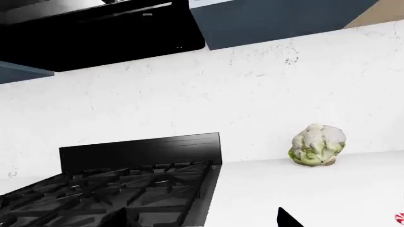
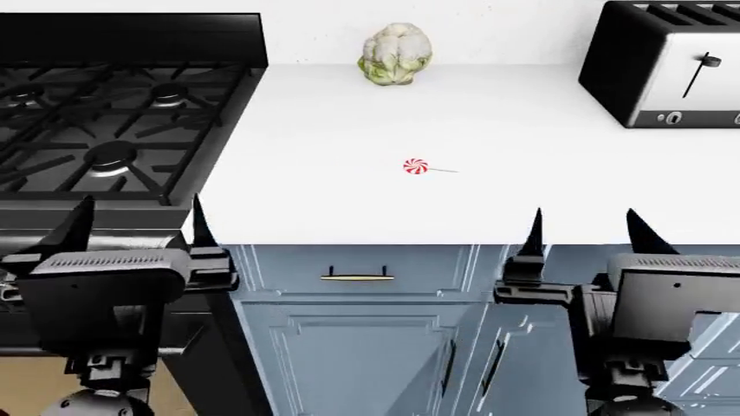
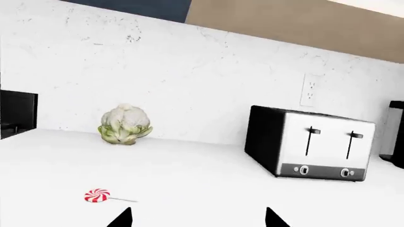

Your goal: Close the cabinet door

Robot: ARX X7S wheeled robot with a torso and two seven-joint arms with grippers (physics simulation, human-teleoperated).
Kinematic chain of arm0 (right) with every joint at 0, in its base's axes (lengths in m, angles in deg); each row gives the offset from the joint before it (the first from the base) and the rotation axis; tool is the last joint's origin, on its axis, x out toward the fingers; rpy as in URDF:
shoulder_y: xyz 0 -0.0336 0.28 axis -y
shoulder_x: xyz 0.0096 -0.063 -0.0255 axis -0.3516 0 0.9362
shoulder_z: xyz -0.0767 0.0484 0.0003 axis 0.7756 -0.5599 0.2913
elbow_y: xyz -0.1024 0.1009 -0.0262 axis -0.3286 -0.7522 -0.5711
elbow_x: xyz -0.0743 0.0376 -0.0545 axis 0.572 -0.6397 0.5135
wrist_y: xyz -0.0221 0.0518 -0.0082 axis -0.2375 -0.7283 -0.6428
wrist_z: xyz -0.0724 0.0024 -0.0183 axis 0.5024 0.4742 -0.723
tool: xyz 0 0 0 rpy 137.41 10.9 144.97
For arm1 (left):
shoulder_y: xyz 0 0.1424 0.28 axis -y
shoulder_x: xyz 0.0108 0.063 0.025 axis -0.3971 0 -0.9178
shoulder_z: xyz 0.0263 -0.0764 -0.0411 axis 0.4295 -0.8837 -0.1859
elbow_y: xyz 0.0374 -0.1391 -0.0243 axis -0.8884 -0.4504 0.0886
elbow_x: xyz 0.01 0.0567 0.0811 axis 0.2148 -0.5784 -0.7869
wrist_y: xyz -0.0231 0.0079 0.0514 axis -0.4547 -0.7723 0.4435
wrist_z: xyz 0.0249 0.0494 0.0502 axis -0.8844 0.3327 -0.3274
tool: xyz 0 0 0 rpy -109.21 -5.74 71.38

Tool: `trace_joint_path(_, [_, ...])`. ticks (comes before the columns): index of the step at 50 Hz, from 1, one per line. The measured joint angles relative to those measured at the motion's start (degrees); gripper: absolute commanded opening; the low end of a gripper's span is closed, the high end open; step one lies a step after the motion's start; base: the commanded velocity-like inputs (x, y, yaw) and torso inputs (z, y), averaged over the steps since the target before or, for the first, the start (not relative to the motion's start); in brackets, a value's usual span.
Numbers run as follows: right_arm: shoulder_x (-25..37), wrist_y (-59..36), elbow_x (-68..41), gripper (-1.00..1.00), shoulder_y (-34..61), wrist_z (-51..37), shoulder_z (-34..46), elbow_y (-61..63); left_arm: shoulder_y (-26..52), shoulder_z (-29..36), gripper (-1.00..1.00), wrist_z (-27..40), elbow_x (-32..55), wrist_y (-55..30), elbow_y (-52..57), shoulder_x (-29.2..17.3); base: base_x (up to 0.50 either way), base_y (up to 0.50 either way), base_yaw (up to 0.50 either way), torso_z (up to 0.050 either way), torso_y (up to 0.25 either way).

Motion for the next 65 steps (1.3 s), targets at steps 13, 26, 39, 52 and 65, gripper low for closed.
trace_joint_path(13, [11.8, -11.5, -18.9, 1.0, 10.9, -13.6, -5.6, 11.9, 11.9, -5.2, 1.0, 3.3, 5.6, -15.5, 14.3, -4.8, 0.0, 0.0, 0.0, 0.0, 0.0])
trace_joint_path(26, [33.7, -3.0, -42.9, 1.0, 21.2, -38.0, 1.4, 15.2, 20.5, -3.7, 1.0, 22.5, 24.9, -14.8, 19.1, -21.7, 0.0, 0.0, 0.0, 0.0, 0.0])
trace_joint_path(39, [54.2, 16.1, -50.7, 1.0, 35.4, -54.0, 23.8, 16.1, 30.1, 9.3, 1.0, 43.4, 39.3, -1.1, 20.4, -43.2, 0.0, 0.0, 0.0, 0.0, 0.0])
trace_joint_path(52, [63.9, 27.7, -51.5, 1.0, 56.4, -61.3, 50.8, 16.4, 38.0, 21.2, 1.0, 53.7, 44.0, 9.1, 20.7, -55.3, 0.06, 0.0, 0.0, 0.0, 0.0])
trace_joint_path(65, [67.0, 33.3, -50.8, 1.0, 72.5, -64.3, 70.4, 16.4, 40.6, 26.3, 1.0, 57.3, 44.8, 13.3, 20.5, -59.5, 0.46, 0.0, 0.0, 0.0, 0.0])
